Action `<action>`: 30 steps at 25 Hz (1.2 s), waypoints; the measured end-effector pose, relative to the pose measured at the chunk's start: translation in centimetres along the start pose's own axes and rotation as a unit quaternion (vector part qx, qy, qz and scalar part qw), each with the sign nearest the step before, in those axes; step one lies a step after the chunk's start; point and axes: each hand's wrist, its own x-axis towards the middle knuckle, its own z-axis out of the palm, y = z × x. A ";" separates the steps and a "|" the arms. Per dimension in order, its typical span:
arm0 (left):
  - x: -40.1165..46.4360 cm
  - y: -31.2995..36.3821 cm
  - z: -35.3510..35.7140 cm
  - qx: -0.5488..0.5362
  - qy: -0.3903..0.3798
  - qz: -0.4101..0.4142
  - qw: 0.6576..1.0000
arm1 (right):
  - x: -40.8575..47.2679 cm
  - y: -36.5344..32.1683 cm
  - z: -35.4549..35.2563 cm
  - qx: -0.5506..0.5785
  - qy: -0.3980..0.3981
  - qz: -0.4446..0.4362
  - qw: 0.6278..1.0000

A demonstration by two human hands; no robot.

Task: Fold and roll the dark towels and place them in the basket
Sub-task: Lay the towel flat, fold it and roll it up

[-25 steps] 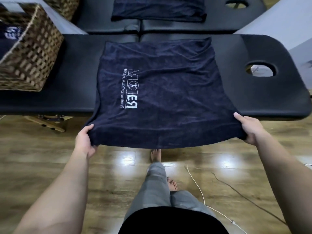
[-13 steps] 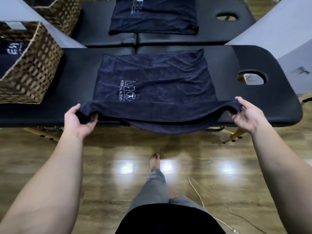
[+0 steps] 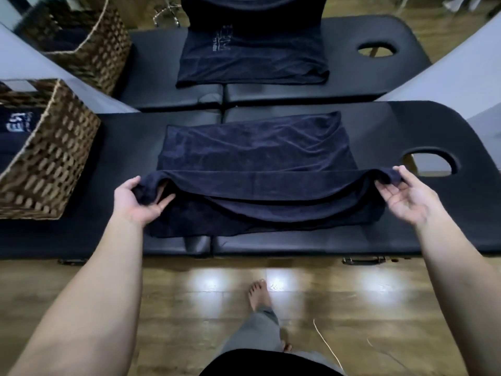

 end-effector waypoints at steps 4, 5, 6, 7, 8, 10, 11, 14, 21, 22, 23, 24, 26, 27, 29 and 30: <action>3.0 1.7 2.5 0.021 0.005 -0.025 0.999 | 3.5 -0.3 2.2 0.012 -0.005 -0.003 1.000; 3.7 2.0 3.0 0.018 0.010 -0.027 0.999 | 4.2 -0.5 2.7 0.017 -0.003 -0.005 1.000; 4.5 2.5 3.6 0.014 0.014 -0.027 0.999 | 5.0 -0.8 3.3 0.020 0.003 -0.005 1.000; 5.3 2.9 4.2 0.013 0.014 -0.026 0.999 | 5.9 -1.1 3.8 0.020 0.010 -0.007 1.000; 6.0 3.4 5.0 0.012 0.009 -0.026 1.000 | 6.8 -1.5 4.2 0.020 0.012 -0.011 1.000; 7.5 3.9 6.6 0.009 0.007 -0.032 0.999 | 8.7 -2.3 5.0 0.019 0.021 -0.013 1.000; 8.3 4.1 7.4 0.013 0.005 -0.033 0.999 | 9.9 -2.6 5.5 0.021 0.026 -0.007 0.999; 10.5 4.5 9.5 0.014 0.006 -0.036 0.999 | 13.1 -3.4 7.2 0.025 0.032 0.013 0.999; 18.3 7.2 15.4 0.025 0.041 -0.043 0.998 | 22.0 -4.9 12.1 -0.001 0.008 0.033 0.999; 19.4 7.2 15.8 0.027 0.029 -0.043 0.998 | 22.8 -4.9 12.6 0.004 0.007 0.033 0.999; 20.5 7.1 16.2 0.027 0.020 -0.038 0.999 | 23.8 -4.8 12.9 0.016 0.004 0.031 0.999; 21.4 6.6 16.6 0.023 0.016 -0.031 0.999 | 24.7 -4.4 13.0 0.026 0.010 0.027 0.999; 22.6 4.5 16.7 0.064 0.033 -0.002 0.997 | 25.9 -3.1 12.9 -0.028 0.043 0.025 0.998; 22.8 3.1 16.4 0.124 0.055 0.023 0.990 | 26.1 -2.3 12.6 -0.099 0.058 0.018 0.993; 22.7 -0.3 14.5 0.295 0.102 0.111 0.944 | 25.8 -0.6 11.6 -0.302 0.072 -0.033 0.950; 22.4 -1.9 13.3 0.401 0.098 0.154 0.898 | 25.4 0.1 11.0 -0.410 0.059 -0.069 0.908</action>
